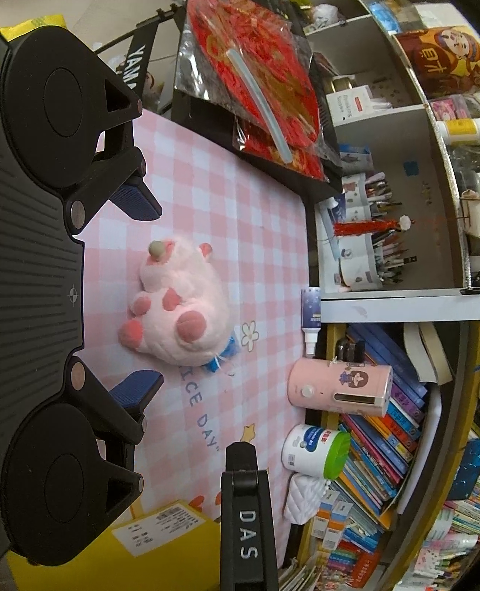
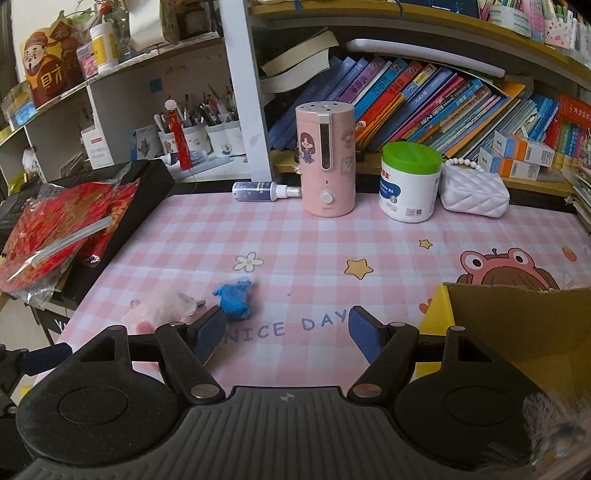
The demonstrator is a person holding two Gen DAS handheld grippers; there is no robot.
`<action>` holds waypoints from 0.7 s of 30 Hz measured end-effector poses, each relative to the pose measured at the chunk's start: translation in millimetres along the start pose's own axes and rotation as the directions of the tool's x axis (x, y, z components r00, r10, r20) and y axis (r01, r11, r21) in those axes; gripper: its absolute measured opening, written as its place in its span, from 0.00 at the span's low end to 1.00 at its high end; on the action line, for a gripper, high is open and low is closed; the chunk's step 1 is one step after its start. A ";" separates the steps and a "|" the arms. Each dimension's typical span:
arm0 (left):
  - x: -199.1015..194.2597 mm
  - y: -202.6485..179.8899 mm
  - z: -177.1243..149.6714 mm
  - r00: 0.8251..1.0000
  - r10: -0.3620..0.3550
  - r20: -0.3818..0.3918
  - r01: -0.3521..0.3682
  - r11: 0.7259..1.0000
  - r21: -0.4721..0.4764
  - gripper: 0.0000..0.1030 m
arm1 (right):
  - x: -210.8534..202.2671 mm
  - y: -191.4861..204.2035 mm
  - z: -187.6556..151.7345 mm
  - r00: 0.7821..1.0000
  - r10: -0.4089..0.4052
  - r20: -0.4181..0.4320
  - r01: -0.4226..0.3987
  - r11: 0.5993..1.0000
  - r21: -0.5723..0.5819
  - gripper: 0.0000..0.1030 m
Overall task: Organize objects
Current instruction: 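Grasp the pink pig plush with left gripper while right grasps the bagged blue toy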
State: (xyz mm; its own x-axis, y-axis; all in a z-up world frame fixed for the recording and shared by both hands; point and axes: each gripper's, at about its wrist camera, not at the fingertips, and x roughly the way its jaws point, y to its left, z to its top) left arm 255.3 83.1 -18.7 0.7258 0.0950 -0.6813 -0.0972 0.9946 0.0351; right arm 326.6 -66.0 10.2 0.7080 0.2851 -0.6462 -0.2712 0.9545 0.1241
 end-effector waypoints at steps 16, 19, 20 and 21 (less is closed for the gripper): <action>71.2 -26.4 14.6 0.997 0.074 -0.012 -0.071 0.987 0.141 0.95 | 21.4 -12.3 14.4 1.000 -0.018 -0.004 0.018 1.000 0.010 0.71; 76.7 -30.0 11.2 0.996 0.087 0.007 -0.087 0.979 0.182 0.95 | 24.5 -14.7 16.4 1.000 -0.023 -0.001 0.023 1.000 0.011 0.71; 78.3 -30.8 10.3 0.996 0.090 0.010 -0.090 0.977 0.192 0.94 | 25.9 -15.0 16.5 1.000 -0.024 -0.003 0.024 1.000 0.012 0.71; 78.7 -30.7 10.5 0.996 0.088 0.013 -0.089 0.977 0.194 0.92 | 27.1 -15.1 16.7 1.000 -0.024 -0.005 0.024 1.000 0.012 0.71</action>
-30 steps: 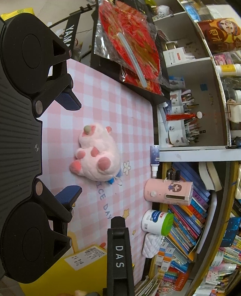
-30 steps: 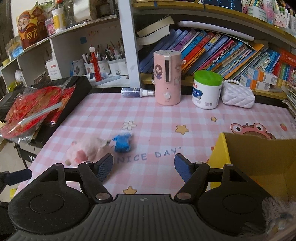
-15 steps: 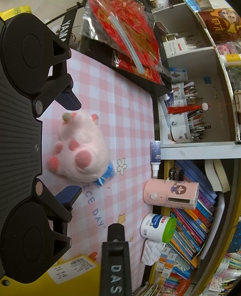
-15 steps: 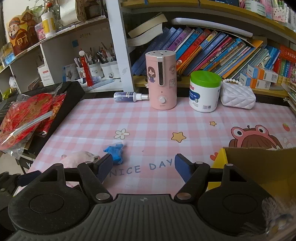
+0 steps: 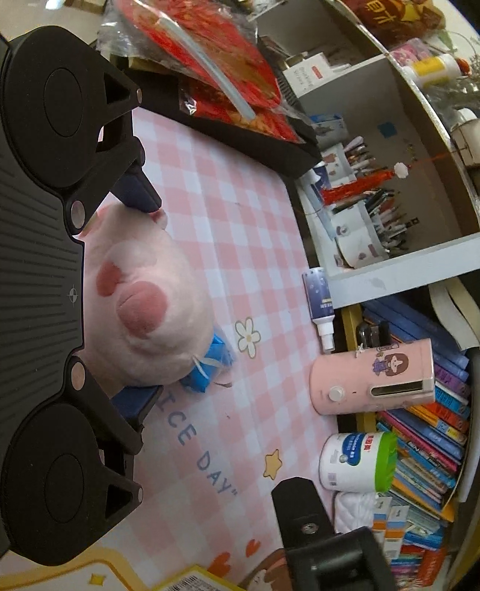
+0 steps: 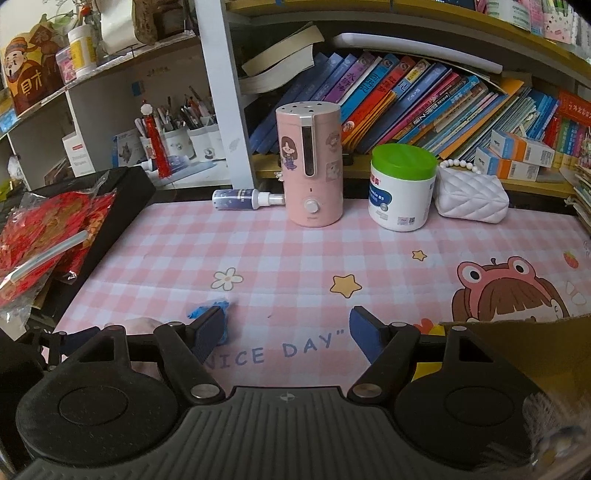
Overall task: Organize objects
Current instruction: 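Grasp the pink pig plush with left gripper while right grasps the bagged blue toy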
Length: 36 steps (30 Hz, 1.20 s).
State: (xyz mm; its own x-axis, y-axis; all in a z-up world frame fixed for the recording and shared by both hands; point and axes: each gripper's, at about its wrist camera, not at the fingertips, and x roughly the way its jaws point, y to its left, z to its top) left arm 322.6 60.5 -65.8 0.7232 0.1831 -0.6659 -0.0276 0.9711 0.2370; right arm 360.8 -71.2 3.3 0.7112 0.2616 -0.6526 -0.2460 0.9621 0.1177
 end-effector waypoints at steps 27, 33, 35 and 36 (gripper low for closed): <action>-102.8 78.5 -46.6 0.999 -0.033 0.034 0.043 0.943 -0.331 0.60 | 96.0 59.2 -2.1 0.990 0.096 -0.106 -0.111 0.983 -0.144 0.67; -110.6 80.4 -49.7 0.999 -0.028 0.038 0.039 0.939 -0.343 0.60 | 116.9 60.2 -7.7 0.983 0.087 -0.159 -0.113 0.980 -0.163 0.52; -112.6 81.4 -49.6 0.999 -0.030 0.041 0.043 0.936 -0.349 0.60 | 118.1 59.8 -10.0 0.982 0.089 -0.165 -0.117 0.978 -0.170 0.44; -113.7 82.0 -49.8 0.999 -0.032 0.043 0.045 0.935 -0.351 0.60 | 116.8 59.9 -11.0 0.984 0.089 -0.157 -0.117 0.977 -0.179 0.37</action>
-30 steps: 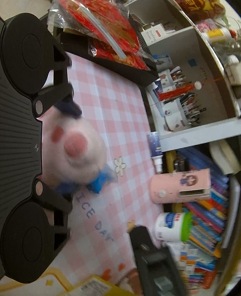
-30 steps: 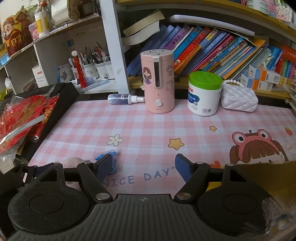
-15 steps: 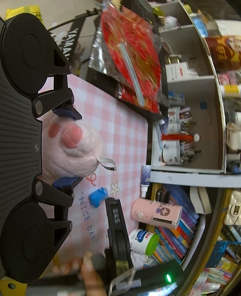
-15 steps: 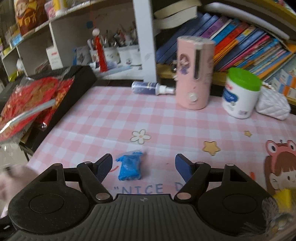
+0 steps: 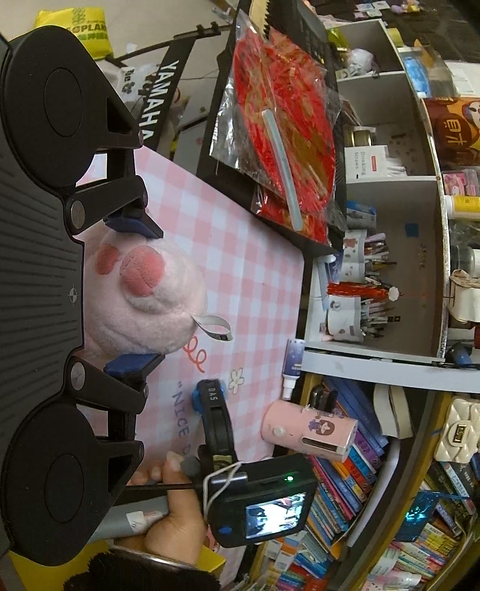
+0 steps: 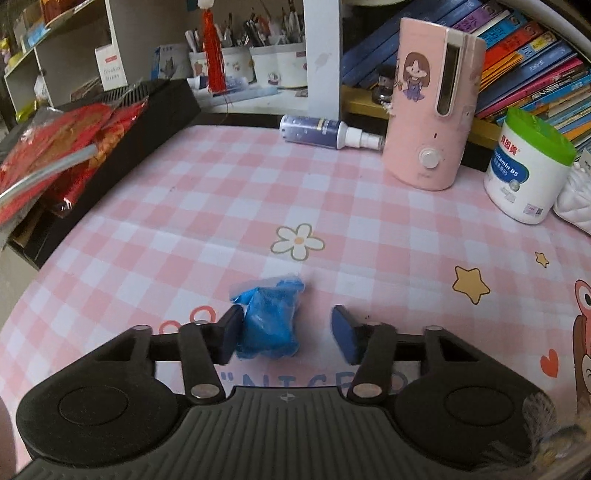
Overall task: Organize objects
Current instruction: 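Grasp the pink pig plush with left gripper while right grasps the bagged blue toy, then carry the pig plush and blue toy with both grippers over the yellow box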
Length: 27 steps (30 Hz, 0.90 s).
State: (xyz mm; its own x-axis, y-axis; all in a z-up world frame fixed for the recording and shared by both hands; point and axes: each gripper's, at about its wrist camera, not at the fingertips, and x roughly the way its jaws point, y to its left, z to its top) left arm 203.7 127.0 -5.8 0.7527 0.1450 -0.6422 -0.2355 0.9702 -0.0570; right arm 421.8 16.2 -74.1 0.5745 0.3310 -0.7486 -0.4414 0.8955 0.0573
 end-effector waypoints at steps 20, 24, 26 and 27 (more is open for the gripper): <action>-52.9 7.2 -16.8 0.996 -0.064 0.055 0.065 0.997 -0.028 0.60 | -135.9 9.5 -42.7 0.992 0.096 0.082 -0.099 0.994 0.036 0.27; -65.1 11.1 -24.6 0.995 -0.077 0.059 0.079 0.996 -0.031 0.60 | -159.1 11.9 -59.7 0.993 0.080 0.090 -0.084 0.996 0.037 0.27; -70.4 12.9 -28.5 0.994 -0.088 0.060 0.090 0.995 -0.031 0.60 | -169.3 13.3 -69.6 0.993 0.070 0.092 -0.074 0.996 0.043 0.27; -72.6 13.3 -30.1 0.994 -0.092 0.060 0.094 0.995 -0.031 0.60 | -173.5 13.4 -74.4 0.994 0.065 0.090 -0.070 0.996 0.051 0.27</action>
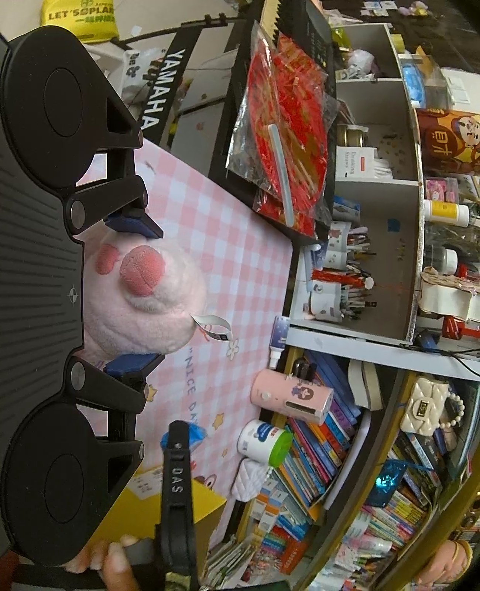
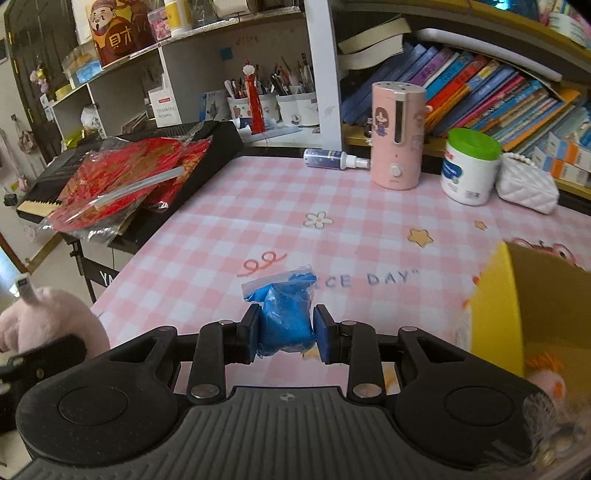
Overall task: Organize objects
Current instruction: 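Carry the pig plush and blue toy with both grippers over the yellow box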
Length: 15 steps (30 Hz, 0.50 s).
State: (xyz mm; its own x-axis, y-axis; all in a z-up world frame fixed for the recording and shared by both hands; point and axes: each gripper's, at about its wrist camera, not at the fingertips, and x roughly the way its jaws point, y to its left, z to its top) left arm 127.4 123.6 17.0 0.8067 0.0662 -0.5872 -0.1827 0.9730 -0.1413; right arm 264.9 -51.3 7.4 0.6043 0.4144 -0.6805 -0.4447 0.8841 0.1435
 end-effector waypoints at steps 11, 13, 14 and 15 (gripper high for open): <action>-27.7 -0.5 -19.4 0.997 -0.072 -0.006 0.072 0.997 0.032 0.60 | -40.3 13.7 -43.8 0.998 -0.053 -0.019 0.053 0.998 0.028 0.27; -35.5 -0.2 -24.6 0.997 -0.080 -0.003 0.080 0.996 0.038 0.60 | -47.5 16.1 -50.6 0.998 -0.060 -0.018 0.060 0.998 0.034 0.27; -39.4 0.1 -27.2 0.997 -0.083 -0.002 0.083 0.996 0.040 0.60 | -50.4 17.4 -53.4 0.998 -0.063 -0.018 0.064 0.997 0.036 0.27; -43.2 0.8 -30.0 0.996 -0.086 -0.001 0.086 0.995 0.043 0.60 | -54.4 19.3 -57.4 0.998 -0.067 -0.018 0.068 0.997 0.039 0.27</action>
State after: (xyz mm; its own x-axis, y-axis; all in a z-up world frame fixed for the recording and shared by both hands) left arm 75.5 114.8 18.3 0.8189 -0.0181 -0.5736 -0.0884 0.9836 -0.1573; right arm 185.5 -69.2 5.9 0.6209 0.3503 -0.7012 -0.3768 0.9178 0.1250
